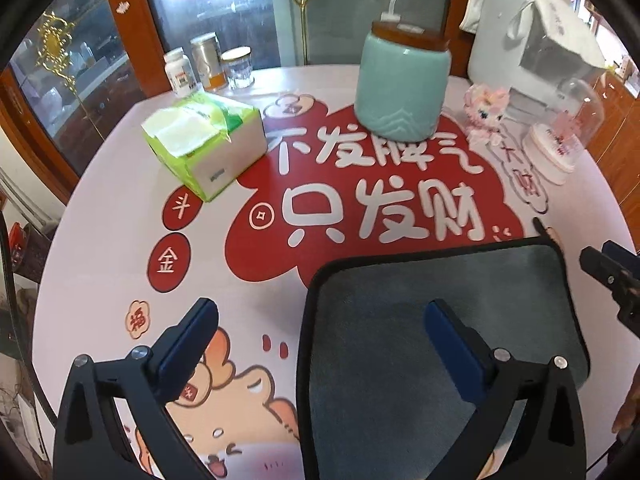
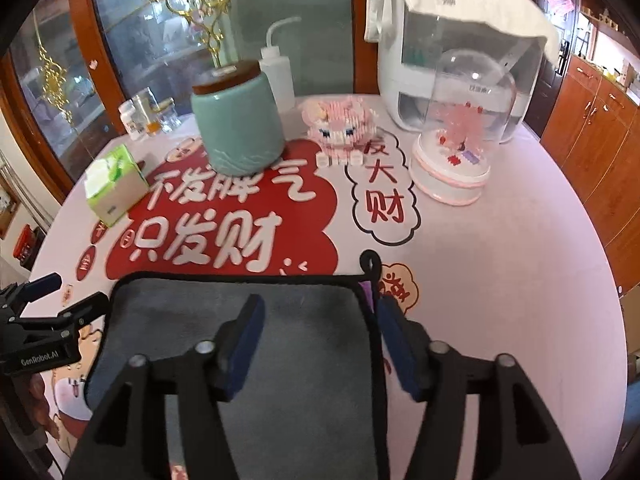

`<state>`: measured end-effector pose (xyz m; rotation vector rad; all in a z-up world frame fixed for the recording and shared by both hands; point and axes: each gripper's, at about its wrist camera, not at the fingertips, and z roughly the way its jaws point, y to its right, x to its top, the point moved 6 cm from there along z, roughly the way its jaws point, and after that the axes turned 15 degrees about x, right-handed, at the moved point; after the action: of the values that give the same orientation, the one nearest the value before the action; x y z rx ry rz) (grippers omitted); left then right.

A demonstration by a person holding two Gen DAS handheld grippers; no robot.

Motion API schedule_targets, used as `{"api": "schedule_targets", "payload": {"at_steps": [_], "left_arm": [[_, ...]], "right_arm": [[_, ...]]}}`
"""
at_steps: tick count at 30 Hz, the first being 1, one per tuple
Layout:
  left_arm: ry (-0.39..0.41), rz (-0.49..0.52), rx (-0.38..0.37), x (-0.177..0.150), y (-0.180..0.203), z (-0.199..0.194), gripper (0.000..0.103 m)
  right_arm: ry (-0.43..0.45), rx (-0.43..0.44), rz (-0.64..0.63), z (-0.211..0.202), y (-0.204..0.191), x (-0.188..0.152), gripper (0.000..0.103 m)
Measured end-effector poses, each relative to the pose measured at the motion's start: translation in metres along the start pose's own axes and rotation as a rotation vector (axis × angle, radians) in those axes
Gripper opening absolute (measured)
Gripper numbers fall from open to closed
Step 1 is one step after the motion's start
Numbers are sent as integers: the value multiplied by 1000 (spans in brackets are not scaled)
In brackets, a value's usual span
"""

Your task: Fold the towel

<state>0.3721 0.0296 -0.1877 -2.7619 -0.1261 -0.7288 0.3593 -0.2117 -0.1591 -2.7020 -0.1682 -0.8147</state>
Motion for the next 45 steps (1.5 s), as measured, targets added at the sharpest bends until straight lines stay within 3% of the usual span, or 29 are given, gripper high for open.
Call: {"api": "schedule_targets", "payload": {"at_steps": [6, 12, 23, 36, 45], "left_arm": [[41, -12, -29, -9, -6, -47, 103], [79, -5, -48, -26, -10, -94, 103], [122, -35, -80, -67, -28, -174, 103], [159, -69, -96, -115, -49, -230, 103], [176, -54, -92, -161, -52, -269, 103]], "right_arm": [[38, 13, -46, -33, -25, -7, 87], [74, 16, -36, -72, -38, -16, 97], [98, 85, -46, -142, -61, -54, 97], [128, 110, -69, -197, -85, -95, 97], [95, 114, -105, -230, -110, -139, 97]]}}
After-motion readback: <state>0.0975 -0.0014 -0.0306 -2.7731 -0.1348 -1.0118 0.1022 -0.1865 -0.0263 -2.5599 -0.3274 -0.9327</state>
